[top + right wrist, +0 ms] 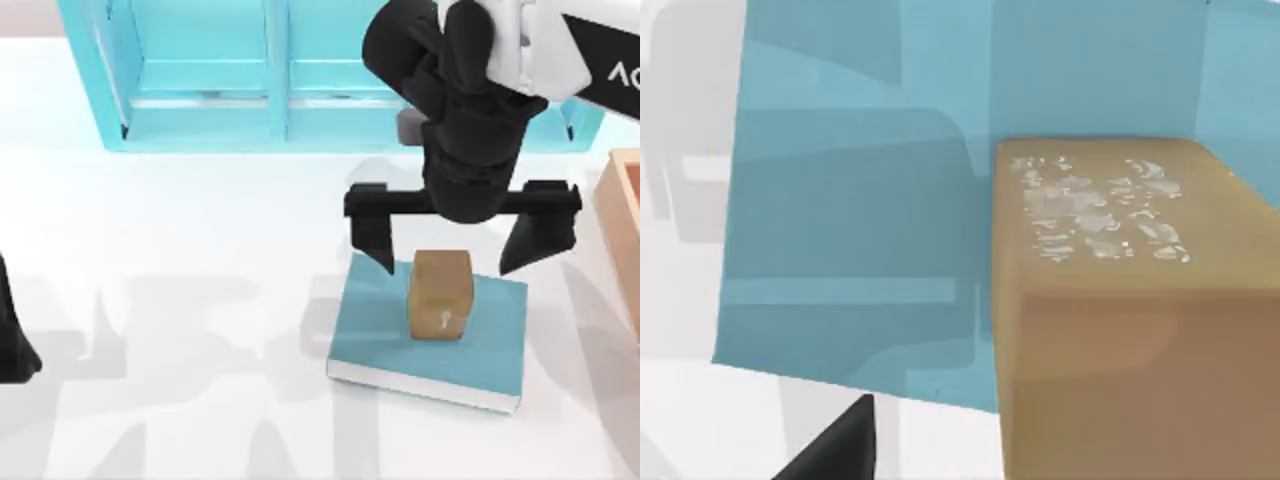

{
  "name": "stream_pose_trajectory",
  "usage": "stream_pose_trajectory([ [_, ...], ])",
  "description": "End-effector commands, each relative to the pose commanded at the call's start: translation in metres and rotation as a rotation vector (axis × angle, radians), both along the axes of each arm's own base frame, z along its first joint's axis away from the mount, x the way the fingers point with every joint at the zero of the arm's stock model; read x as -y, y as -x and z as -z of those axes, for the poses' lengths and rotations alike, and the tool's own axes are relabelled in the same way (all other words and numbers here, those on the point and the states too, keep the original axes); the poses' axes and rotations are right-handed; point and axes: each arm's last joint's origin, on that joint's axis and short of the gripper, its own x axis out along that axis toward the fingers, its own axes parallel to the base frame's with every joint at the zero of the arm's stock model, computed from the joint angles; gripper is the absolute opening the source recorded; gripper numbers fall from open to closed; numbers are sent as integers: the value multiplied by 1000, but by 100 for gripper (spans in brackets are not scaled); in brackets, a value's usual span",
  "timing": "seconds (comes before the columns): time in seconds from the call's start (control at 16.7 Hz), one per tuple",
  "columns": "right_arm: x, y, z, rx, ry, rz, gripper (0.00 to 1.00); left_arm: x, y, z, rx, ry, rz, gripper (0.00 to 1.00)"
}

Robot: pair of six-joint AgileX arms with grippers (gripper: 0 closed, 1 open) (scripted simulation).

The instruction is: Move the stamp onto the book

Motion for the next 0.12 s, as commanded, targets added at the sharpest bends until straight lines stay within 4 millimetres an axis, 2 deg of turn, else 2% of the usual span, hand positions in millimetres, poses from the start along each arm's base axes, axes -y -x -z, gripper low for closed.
stream_pose_trajectory([
  [0.12,0,0,-5,3,-3,0,100,0,0,0,0,0,0,100],
])
